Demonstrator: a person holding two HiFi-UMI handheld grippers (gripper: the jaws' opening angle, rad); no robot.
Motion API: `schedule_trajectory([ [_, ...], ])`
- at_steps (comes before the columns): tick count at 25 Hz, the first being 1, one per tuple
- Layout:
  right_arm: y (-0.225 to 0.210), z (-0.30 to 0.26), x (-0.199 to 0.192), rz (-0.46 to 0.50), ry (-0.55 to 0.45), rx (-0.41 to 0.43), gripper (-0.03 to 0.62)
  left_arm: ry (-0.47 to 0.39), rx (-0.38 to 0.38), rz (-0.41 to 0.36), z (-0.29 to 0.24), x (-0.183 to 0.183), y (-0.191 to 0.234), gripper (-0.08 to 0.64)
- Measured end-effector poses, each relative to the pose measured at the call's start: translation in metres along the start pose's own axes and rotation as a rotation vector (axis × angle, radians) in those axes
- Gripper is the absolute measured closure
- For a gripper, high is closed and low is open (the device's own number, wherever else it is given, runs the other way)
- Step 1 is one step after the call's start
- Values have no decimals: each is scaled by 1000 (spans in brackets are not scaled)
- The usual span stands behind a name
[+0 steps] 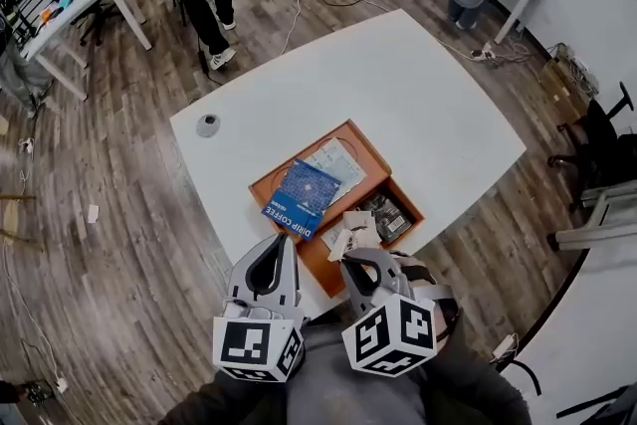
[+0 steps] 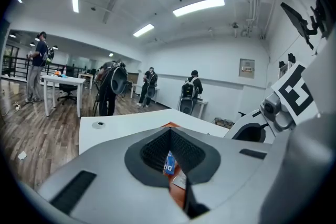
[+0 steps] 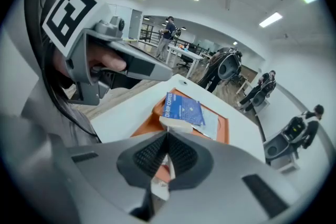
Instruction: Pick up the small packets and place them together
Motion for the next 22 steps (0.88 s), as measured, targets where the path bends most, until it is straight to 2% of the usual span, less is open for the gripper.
schedule_trajectory([
  [5,-19,14,12,11,-41,-67,586,-42,-20,-35,-6,13,-2,563],
  [12,-49,26,30,20,-95,-159,586,-74,-23,-44,-12,23,1,563],
  [22,-75,6,43,27,-161,-152,586,-77,69,-13,-15,21,14,563],
])
Point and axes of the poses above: the fingertips, and each gripper's own axes: z backward along the fingers, y to its left, x out of its top, the point moved 9 cm from there along z, backward along the fingers, and after that the axes turned 14 degrees about -x, right-handed, at the moved point
